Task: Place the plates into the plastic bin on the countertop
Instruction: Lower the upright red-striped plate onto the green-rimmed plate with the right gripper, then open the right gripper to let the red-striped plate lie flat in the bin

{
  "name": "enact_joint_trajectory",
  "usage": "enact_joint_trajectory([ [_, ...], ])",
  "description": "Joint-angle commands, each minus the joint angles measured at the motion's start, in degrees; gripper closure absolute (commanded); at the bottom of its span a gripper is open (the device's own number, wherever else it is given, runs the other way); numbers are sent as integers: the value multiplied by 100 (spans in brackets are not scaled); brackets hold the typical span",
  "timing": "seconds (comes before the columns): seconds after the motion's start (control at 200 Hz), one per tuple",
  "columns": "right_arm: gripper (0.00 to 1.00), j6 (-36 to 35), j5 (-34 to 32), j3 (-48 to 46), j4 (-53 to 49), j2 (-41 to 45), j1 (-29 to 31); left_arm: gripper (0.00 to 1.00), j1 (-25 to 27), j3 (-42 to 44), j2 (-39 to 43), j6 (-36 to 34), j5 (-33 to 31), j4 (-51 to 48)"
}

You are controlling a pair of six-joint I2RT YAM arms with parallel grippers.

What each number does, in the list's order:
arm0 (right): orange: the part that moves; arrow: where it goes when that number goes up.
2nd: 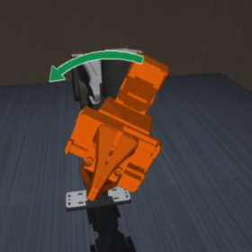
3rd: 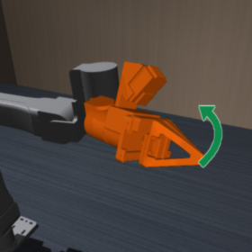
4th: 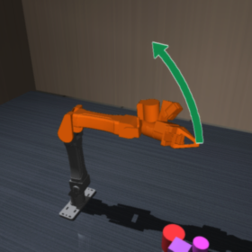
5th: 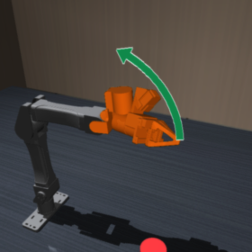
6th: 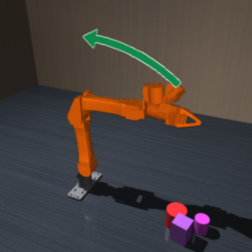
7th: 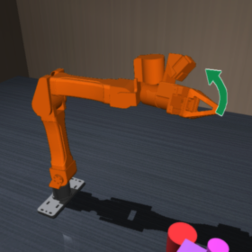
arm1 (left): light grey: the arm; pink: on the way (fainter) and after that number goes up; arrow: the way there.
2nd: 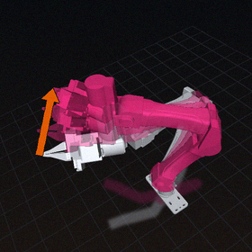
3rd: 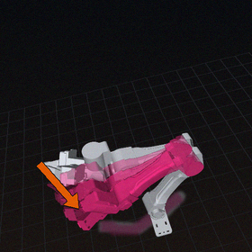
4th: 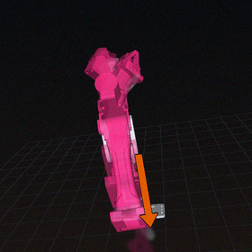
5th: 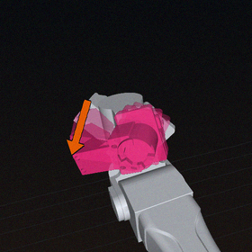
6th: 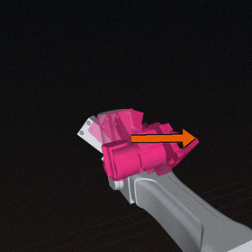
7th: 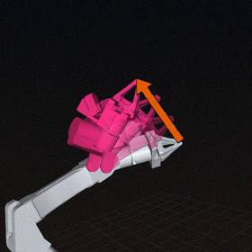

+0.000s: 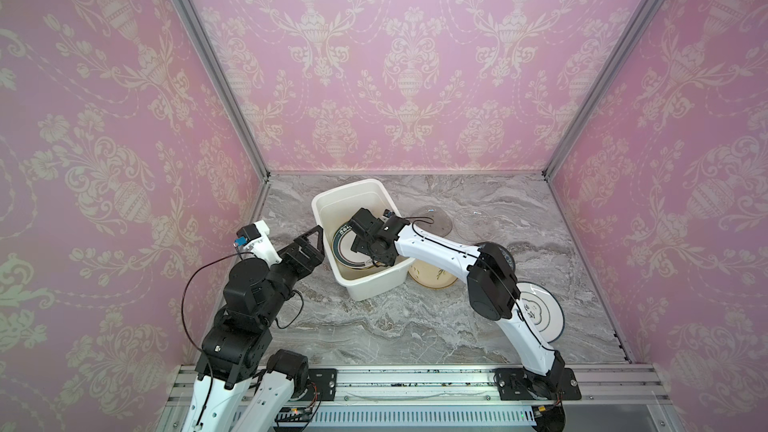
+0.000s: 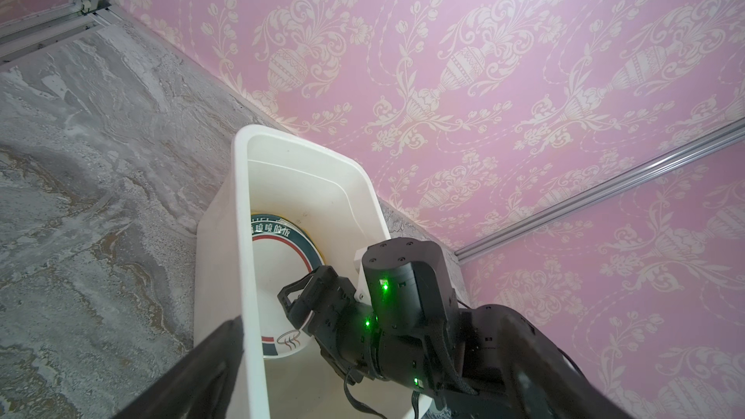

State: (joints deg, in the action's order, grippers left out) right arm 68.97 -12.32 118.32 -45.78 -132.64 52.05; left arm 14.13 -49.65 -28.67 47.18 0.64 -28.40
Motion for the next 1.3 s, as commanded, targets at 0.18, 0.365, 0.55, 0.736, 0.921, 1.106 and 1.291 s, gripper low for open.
enact_joint_trajectory([
  [0.18,5,-475,-69,411,-170,166,-72,1,45,12,-15,-111,-152,-73],
  [0.365,5,-927,-48,386,282,500,-47,1,41,-23,3,-89,-131,-142],
  [0.55,5,-1229,-143,382,533,841,23,1,38,-45,17,-51,-79,-202],
  [0.736,6,-1385,-173,394,725,1101,51,1,38,-111,-8,-41,-5,-286],
  [0.921,7,-1549,-89,334,895,1376,57,1,37,-316,-107,-266,203,-396],
  [1.106,8,-1825,-19,72,1039,1801,45,1,41,-837,-486,-725,728,-654],
  [1.291,8,-1968,43,-645,1214,2426,-77,1,39,-1064,-741,-771,1166,-620],
])
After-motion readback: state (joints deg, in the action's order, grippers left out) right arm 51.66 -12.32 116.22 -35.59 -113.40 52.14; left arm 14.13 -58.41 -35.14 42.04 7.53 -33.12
